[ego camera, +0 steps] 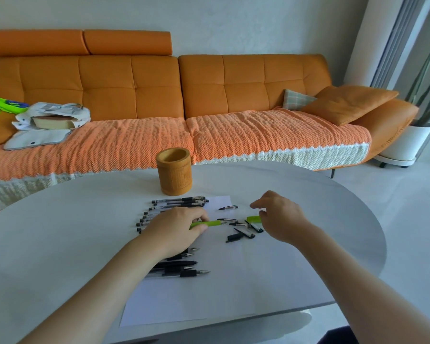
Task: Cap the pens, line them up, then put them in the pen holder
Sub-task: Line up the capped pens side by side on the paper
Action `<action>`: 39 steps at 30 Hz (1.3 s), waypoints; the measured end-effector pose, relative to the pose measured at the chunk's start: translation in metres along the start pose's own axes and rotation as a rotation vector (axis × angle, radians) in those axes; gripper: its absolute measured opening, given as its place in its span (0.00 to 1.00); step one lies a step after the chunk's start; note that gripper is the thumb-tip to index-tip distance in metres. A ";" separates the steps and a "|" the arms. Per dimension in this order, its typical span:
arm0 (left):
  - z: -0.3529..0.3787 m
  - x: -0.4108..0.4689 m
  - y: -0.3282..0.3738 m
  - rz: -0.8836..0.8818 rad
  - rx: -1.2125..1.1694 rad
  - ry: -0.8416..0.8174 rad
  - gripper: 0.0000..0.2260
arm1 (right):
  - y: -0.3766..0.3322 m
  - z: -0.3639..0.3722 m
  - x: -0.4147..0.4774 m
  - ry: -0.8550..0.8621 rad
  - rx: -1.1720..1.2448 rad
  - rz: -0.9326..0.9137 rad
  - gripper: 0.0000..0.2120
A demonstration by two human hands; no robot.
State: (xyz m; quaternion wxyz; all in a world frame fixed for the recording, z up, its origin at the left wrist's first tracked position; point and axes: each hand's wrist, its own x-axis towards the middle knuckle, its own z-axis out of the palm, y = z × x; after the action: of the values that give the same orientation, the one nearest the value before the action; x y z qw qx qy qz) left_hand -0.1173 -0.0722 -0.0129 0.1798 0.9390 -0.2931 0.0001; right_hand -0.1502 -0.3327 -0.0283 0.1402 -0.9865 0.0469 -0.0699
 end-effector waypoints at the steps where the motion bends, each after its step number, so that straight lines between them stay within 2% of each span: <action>1: 0.000 0.000 0.000 -0.001 -0.003 0.002 0.04 | 0.003 -0.001 0.000 -0.024 -0.023 0.003 0.17; 6: -0.002 -0.003 0.000 -0.019 -0.003 0.020 0.05 | 0.002 0.000 0.003 -0.074 -0.044 0.011 0.14; 12: -0.007 -0.007 -0.001 -0.026 -0.032 0.056 0.05 | -0.013 0.002 0.004 -0.029 -0.053 -0.019 0.09; 18: -0.012 -0.010 -0.012 -0.042 -0.137 0.139 0.04 | -0.042 -0.004 -0.002 0.095 0.157 -0.173 0.07; 23: -0.015 -0.013 -0.024 -0.056 -0.179 0.162 0.02 | -0.061 0.000 0.000 0.011 0.406 -0.187 0.05; 33: -0.015 -0.017 -0.032 -0.033 -0.135 0.191 0.03 | -0.075 0.007 0.001 -0.001 0.462 -0.241 0.06; 39: -0.015 -0.017 -0.032 0.016 -0.164 0.144 0.03 | -0.084 0.013 -0.003 -0.012 0.469 -0.287 0.05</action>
State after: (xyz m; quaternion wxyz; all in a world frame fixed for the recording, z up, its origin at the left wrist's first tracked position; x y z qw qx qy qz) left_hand -0.1123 -0.0337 -0.0117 0.2768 0.9163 -0.2859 0.0449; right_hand -0.1448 -0.2489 -0.0176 0.3538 -0.9241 -0.1115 -0.0919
